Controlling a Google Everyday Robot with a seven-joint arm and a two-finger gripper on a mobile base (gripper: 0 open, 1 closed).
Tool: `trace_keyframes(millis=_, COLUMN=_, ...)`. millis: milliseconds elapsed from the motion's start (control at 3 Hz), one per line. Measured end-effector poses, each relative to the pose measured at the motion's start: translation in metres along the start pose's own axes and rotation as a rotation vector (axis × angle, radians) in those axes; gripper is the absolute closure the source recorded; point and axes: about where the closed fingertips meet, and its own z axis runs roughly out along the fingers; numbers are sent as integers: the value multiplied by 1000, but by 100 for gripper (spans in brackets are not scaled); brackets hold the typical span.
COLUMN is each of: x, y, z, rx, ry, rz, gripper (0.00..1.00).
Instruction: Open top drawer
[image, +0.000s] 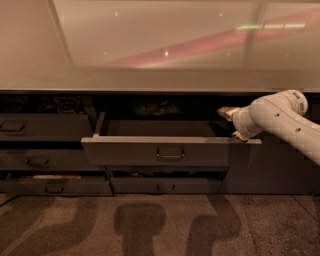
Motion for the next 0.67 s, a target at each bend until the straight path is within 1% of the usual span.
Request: trace_keyframes(millis=667, x=-14, y=-12, z=3, rx=0, ry=0, rz=0, gripper=0)
